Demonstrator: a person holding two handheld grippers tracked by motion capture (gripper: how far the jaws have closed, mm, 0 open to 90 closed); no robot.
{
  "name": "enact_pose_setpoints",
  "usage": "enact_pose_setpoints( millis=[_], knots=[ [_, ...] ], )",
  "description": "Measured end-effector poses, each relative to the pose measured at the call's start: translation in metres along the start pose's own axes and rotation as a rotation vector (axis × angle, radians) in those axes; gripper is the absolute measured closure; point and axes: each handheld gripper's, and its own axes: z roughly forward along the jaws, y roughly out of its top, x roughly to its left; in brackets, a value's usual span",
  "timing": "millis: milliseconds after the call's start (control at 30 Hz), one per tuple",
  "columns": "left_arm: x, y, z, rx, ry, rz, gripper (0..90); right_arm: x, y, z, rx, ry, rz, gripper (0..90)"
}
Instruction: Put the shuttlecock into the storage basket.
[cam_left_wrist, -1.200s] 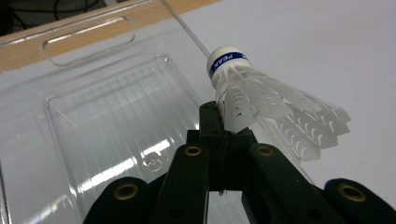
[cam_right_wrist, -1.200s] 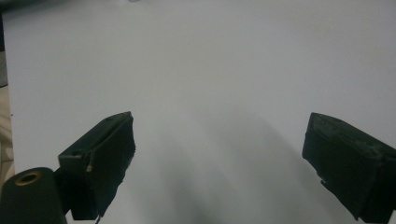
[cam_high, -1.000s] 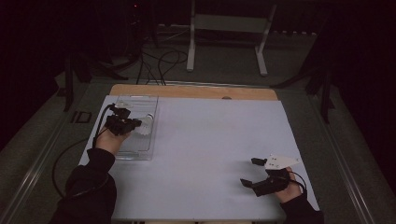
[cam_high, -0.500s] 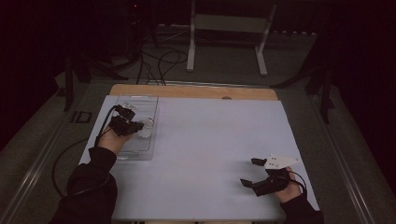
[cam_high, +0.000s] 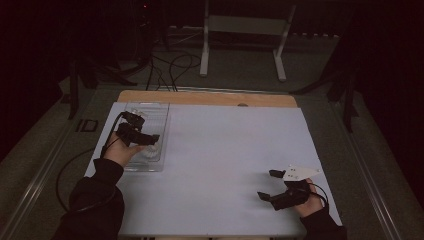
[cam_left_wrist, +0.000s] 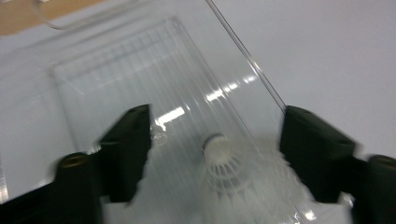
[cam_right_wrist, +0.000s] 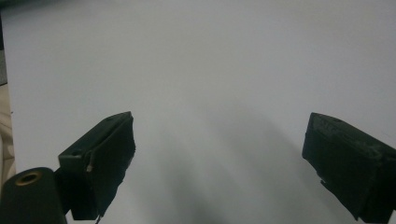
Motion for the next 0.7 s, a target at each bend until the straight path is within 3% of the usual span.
enact_pose_setpoints(
  millis=[33,67,133,400,700],
  knots=[
    [0.001,0.0,-0.003,-0.015,-0.027,0.0,14.0,0.0,0.0,0.0,-0.001,0.0,0.002,9.1],
    [0.001,0.0,-0.003,-0.015,-0.027,0.0,7.3,0.0,0.0,0.0,-0.001,0.0,0.002,9.1],
    [0.001,0.0,-0.01,-0.038,-0.058,0.015,1.9,0.0,0.0,0.0,0.002,0.0,0.002,9.1],
    [-0.004,0.001,-0.019,-0.061,-0.042,0.04,0.0,0.001,0.0,0.0,0.002,0.001,0.005,9.1],
    [-0.008,0.002,-0.022,-0.064,-0.052,0.078,0.0,0.001,0.001,0.0,-0.001,0.0,0.003,9.1]
  ],
)
